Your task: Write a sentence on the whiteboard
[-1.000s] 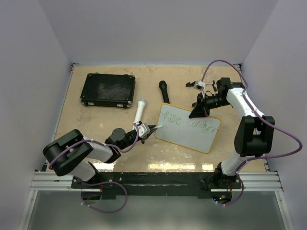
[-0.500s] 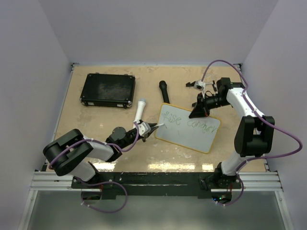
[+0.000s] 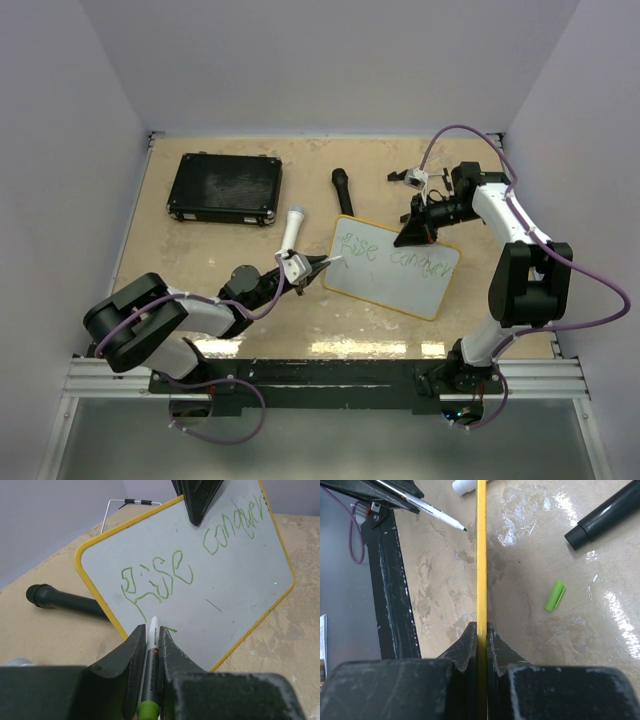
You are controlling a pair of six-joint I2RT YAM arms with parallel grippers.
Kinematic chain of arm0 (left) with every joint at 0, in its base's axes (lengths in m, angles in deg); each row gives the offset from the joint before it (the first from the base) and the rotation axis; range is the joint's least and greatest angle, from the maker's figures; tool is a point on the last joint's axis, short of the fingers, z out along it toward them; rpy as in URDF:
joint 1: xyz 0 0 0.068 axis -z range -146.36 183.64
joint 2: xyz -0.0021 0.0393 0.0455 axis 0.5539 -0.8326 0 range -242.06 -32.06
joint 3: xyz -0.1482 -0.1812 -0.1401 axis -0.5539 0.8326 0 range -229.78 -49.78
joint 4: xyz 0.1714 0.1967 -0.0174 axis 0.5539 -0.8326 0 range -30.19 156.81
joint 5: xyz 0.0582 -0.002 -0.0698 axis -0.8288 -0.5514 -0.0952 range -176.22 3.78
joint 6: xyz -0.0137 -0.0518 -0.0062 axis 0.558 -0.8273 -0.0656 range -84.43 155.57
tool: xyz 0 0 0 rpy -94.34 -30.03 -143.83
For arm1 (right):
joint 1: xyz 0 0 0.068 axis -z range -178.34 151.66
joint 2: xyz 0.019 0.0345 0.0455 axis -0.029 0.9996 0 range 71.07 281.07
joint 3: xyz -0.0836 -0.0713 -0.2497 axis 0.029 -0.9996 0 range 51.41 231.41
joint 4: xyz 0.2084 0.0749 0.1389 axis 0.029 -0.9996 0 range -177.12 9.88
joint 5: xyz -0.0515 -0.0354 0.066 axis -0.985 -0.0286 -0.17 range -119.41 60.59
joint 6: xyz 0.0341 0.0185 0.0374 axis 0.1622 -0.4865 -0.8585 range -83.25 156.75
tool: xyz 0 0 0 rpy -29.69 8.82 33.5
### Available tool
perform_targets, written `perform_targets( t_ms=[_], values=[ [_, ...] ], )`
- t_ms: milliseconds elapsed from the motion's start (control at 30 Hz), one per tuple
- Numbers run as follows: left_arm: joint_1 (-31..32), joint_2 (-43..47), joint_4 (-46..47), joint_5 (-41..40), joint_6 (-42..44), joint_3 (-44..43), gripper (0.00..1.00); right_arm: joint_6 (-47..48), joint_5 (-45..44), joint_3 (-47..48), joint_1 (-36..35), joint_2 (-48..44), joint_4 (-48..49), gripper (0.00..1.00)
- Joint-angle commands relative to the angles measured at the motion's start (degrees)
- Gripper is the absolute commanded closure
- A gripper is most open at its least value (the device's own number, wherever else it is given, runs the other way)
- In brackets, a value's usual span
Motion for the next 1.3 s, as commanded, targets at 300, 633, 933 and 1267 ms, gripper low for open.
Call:
perform_targets(
  t_ms=[300,633,933,1267],
  values=[
    [-0.2,0.4,9.1,1.4,-0.7,0.5,1.0,2.4,1.6,1.0,-0.1,0.2,0.4,1.0],
    [-0.2,-0.5,6.7,1.5,0.8,-0.7,1.0,2.5,1.5,1.1,-0.2,0.2,0.4,1.0],
    [-0.2,-0.5,7.3,1.4,0.1,0.1,1.0,2.0,1.4,0.9,-0.2,0.3,1.1,1.0],
    [-0.2,-2.0,7.6,0.5,0.5,0.1,1.0,1.3,1.2,0.9,-0.2,0.3,1.6,1.0]
  ],
)
